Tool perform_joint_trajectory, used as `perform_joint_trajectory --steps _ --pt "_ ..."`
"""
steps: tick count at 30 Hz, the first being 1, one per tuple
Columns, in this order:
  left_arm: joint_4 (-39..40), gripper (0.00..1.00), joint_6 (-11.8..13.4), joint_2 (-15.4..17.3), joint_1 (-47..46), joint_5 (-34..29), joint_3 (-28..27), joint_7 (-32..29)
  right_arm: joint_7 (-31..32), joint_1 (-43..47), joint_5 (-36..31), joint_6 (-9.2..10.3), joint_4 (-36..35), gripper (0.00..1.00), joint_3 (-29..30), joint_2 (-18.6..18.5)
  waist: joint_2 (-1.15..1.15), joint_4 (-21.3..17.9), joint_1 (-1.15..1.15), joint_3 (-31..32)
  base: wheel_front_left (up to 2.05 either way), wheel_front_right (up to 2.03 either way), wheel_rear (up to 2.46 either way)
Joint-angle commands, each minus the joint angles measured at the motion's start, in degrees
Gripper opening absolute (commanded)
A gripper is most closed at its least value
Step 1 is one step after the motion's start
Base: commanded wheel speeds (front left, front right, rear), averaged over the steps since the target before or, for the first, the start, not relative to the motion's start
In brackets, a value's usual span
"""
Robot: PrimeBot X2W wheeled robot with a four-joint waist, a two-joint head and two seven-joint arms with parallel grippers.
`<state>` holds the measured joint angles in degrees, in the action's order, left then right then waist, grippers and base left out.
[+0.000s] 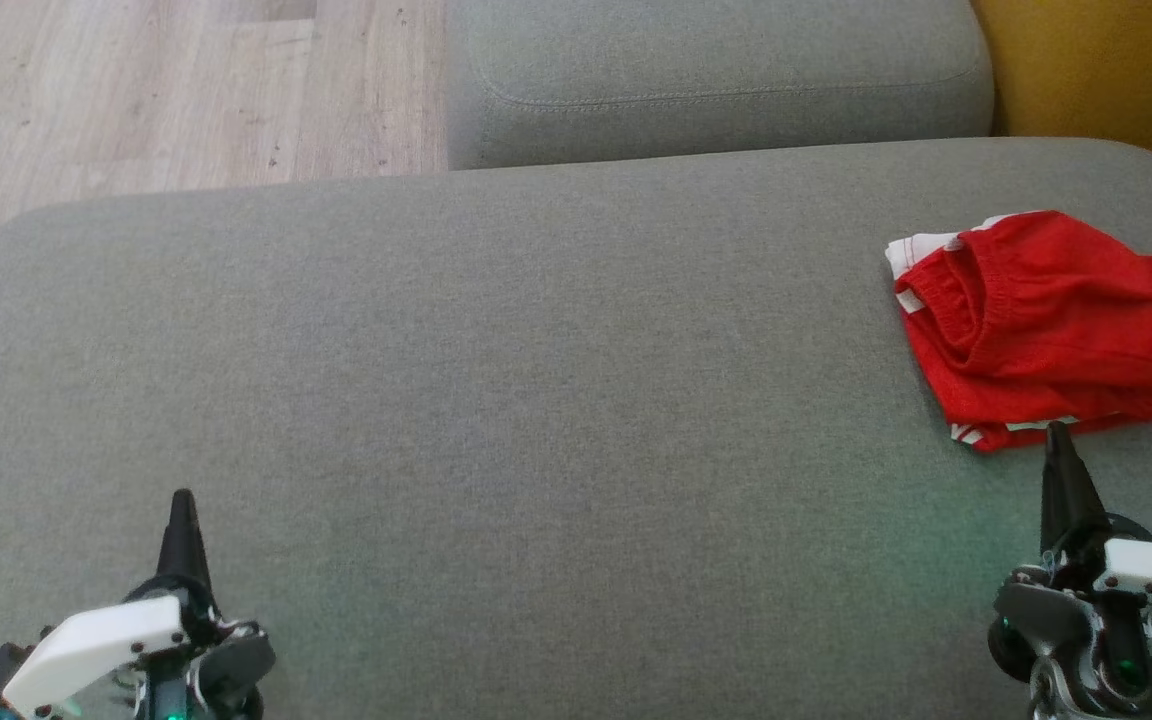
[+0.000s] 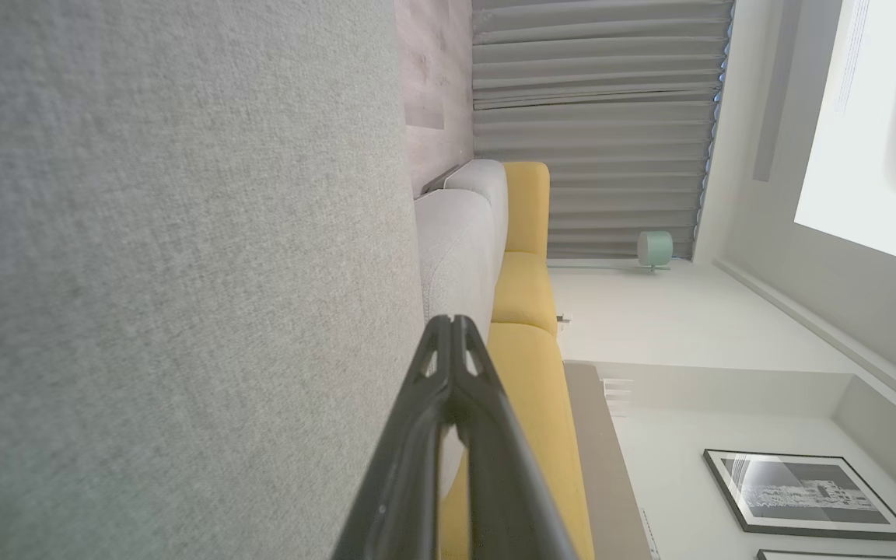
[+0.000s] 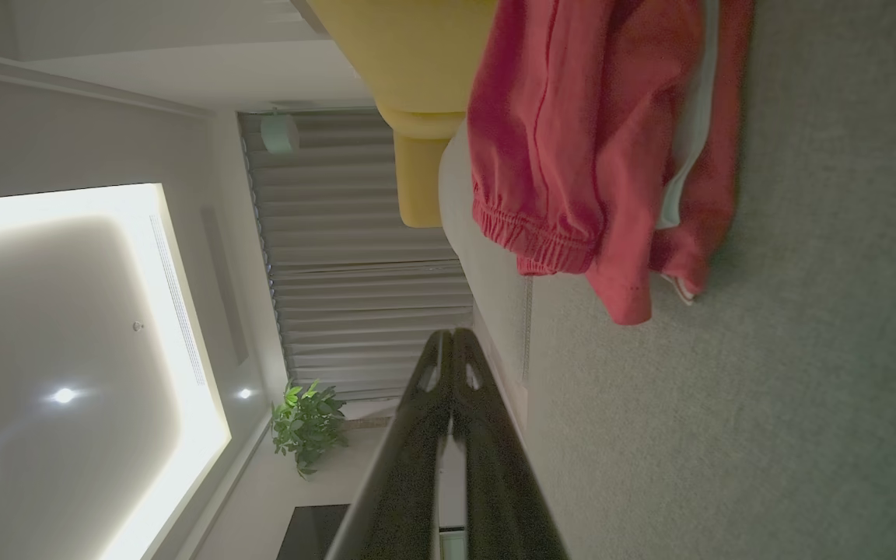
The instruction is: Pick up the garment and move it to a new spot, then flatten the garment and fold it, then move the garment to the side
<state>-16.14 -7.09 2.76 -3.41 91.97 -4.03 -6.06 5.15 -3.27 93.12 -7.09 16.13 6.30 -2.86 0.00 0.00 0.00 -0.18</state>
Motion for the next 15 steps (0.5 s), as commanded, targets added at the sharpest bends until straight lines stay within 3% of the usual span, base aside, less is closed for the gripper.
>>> perform_joint_trajectory --steps 1,15 --pt "2.09 0.00 -0.40 0.27 -2.77 0.32 -2.33 -0.30 0.43 -2.81 -0.01 -0.40 -2.17 0.00 -0.91 -0.85 0.00 0.00 0.00 0.00 0.00 0.00 0.00" --pt "2.09 0.00 -0.40 0.24 -2.77 0.29 -2.38 -0.34 0.59 -2.83 -0.18 -0.40 -2.16 0.00 -0.71 -0.70 0.00 0.00 0.00 0.00 0.00 0.00 0.00"
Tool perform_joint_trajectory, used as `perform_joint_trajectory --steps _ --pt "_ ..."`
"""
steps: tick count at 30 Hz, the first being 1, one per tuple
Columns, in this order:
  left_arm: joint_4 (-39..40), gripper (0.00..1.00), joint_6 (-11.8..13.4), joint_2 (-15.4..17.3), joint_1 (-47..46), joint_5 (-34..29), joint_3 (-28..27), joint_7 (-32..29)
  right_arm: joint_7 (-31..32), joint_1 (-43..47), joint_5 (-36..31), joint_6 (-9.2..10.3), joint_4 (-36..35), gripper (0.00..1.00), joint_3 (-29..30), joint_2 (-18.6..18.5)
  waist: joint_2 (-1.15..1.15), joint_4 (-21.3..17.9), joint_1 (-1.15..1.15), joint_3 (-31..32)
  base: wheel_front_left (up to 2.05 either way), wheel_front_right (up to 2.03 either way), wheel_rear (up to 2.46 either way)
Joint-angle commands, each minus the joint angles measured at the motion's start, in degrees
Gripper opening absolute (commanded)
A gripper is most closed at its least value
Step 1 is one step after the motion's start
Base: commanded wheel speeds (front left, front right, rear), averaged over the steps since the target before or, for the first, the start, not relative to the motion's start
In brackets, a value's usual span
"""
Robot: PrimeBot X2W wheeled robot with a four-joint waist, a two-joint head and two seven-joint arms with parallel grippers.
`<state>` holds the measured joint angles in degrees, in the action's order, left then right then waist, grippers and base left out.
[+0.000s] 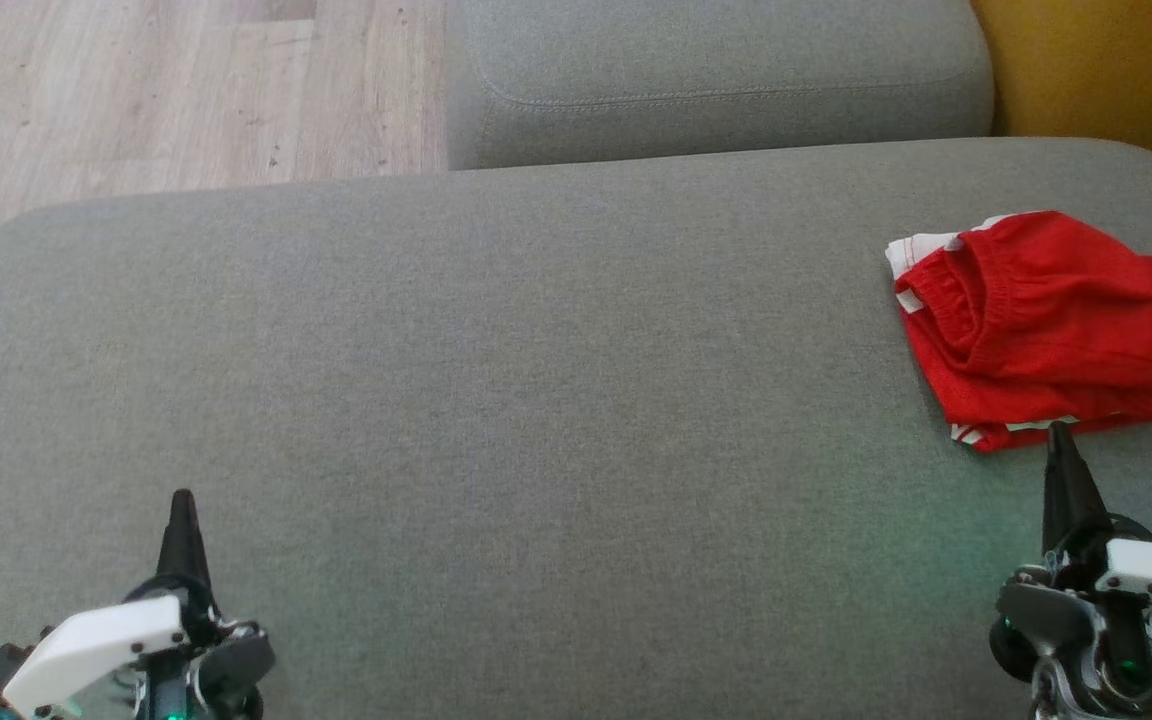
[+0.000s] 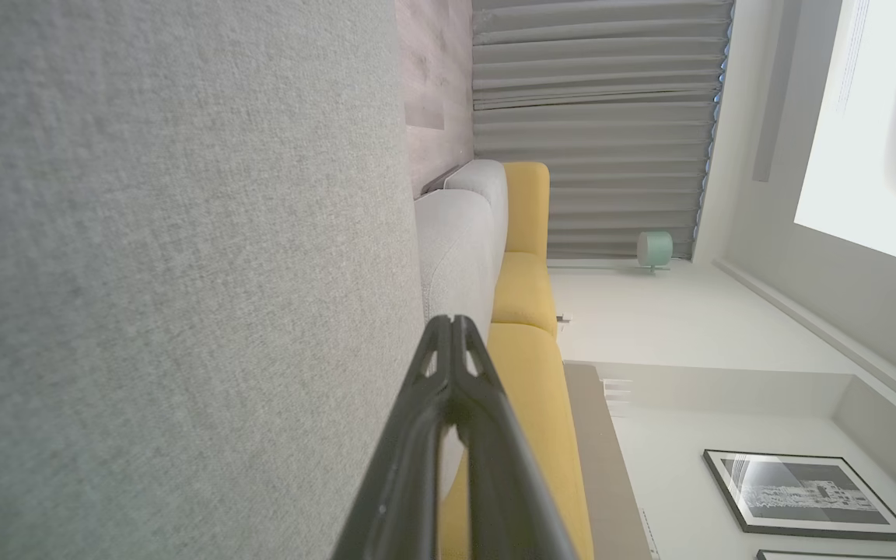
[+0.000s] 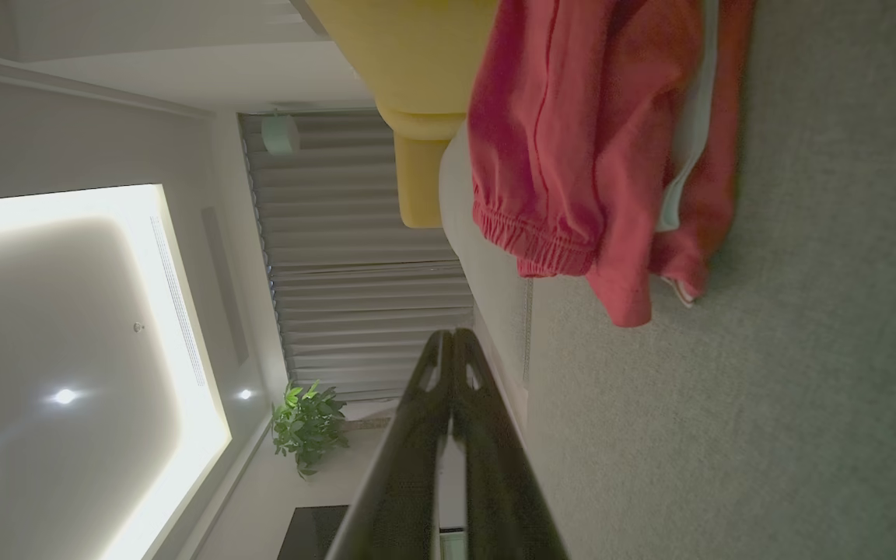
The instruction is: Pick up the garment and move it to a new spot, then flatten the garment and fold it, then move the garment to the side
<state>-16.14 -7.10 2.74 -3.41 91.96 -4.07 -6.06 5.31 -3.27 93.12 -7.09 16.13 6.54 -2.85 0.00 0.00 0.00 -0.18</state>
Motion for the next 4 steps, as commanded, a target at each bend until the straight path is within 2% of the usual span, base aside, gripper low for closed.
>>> perform_joint_trajectory --steps 1,4 --pt "2.09 0.00 -0.38 0.26 -2.77 0.29 -2.34 -0.34 0.44 -2.83 -0.19 -0.40 -2.16 0.00 -0.94 -0.71 0.00 0.00 0.00 0.00 0.00 0.00 0.00" --pt "2.09 0.00 -0.38 0.25 -2.77 0.29 -2.35 -0.34 0.47 -2.84 -0.22 -0.40 -2.16 0.00 -0.90 -0.68 0.00 0.00 0.00 0.00 0.00 0.00 0.00"
